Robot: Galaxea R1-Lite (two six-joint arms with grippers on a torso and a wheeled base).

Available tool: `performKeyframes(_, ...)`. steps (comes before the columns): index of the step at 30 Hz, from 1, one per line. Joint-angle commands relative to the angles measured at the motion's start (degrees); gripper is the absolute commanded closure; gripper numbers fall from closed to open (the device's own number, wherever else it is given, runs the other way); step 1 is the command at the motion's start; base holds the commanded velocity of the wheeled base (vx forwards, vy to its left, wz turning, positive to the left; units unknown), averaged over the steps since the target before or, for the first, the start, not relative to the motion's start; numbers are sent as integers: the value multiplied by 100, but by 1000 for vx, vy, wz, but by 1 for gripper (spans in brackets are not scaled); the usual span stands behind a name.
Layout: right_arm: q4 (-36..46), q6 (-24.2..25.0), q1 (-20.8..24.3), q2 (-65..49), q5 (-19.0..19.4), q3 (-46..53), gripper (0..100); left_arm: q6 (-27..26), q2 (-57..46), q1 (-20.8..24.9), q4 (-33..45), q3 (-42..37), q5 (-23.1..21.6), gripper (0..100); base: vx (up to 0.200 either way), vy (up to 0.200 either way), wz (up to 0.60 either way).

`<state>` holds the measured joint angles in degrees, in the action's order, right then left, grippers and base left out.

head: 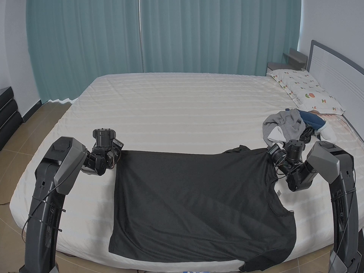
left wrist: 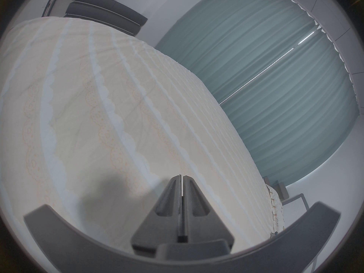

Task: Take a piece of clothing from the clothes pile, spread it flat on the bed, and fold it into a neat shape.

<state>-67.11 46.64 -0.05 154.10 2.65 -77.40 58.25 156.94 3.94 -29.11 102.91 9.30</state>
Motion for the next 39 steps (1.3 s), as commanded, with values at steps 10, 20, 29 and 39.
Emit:
performKeyframes(10, -566, -50, 31, 393, -177, -487, 100, 2, 82, 19, 28, 53, 1, 100, 0, 0, 0)
performKeyframes(20, -496, -138, 40, 524, -168, -592, 100, 11, 73, 19, 222, 62, -16, 100, 0, 0, 0)
performKeyframes(29, -470, -173, 75, 498, -159, -522, 0, 2, 65, 46, 301, 62, -25, 0, 0, 0, 0)
performKeyframes(39, -505, -155, -13, -73, 87, 216, 0, 11, -146, 46, 327, -175, -25, 0, 0, 0, 0)
